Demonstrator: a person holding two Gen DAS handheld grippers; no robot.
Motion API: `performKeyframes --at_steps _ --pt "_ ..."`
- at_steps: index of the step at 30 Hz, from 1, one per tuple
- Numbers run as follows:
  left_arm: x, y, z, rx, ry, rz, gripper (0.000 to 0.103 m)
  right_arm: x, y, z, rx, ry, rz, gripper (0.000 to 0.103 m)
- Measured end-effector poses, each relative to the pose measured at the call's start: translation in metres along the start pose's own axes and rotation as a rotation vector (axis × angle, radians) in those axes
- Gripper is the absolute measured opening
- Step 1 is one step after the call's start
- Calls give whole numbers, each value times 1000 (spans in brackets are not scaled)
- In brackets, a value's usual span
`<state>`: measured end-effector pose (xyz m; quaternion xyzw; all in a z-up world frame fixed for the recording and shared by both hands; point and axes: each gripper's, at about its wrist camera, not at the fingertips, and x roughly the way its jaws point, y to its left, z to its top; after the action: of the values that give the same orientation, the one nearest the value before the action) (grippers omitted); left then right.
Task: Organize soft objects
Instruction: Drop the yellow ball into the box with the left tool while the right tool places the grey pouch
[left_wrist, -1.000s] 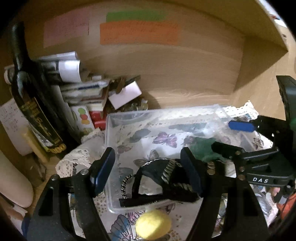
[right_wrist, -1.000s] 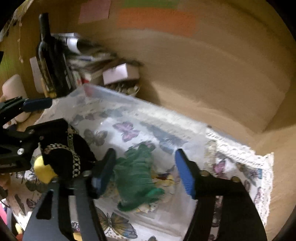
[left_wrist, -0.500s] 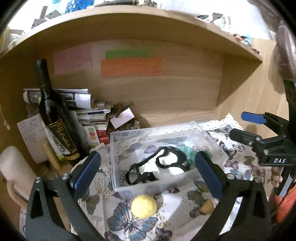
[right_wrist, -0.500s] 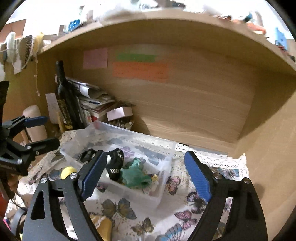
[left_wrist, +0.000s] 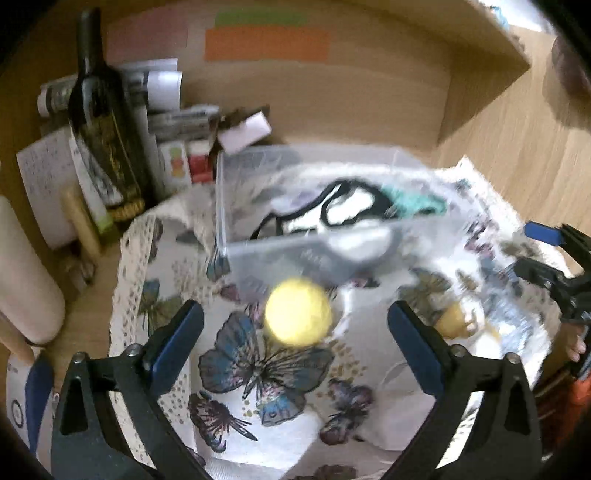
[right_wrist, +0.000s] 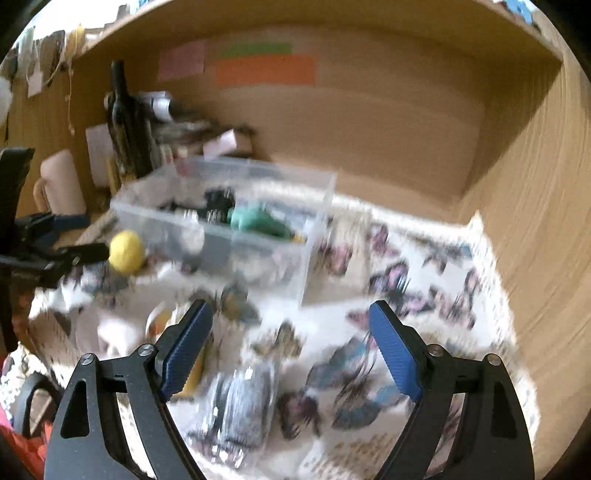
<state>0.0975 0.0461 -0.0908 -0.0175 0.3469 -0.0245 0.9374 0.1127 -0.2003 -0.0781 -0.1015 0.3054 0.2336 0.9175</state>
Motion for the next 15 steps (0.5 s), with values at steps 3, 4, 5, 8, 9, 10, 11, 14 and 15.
performKeyframes --at_steps 3,4,5,8,9,10,11,14,15 --pt "12 1 -4 -3 31 -1 83 6 6 -19 -2 42 12 85" --pt "14 2 -3 -9 32 0 82 7 9 -23 -4 54 15 85" --pt "16 2 -3 -13 30 1 79 9 12 -28 -5 66 23 83" --pt "20 1 0 -3 28 -1 64 15 16 -37 0 92 42 71" --pt "22 -1 0 3 32 -12 60 18 16 -39 4 107 53 59" --pt "24 -2 0 9 39 -20 49 20 15 -41 12 124 78 53" --pt "26 -4 -1 20 49 -31 42 22 14 -43 25 134 101 45" --pt "25 -9 -4 49 44 -28 41 20 11 -45 38 125 114 37" --pt "22 -10 -5 58 36 -34 40 18 9 -45 42 120 116 34"
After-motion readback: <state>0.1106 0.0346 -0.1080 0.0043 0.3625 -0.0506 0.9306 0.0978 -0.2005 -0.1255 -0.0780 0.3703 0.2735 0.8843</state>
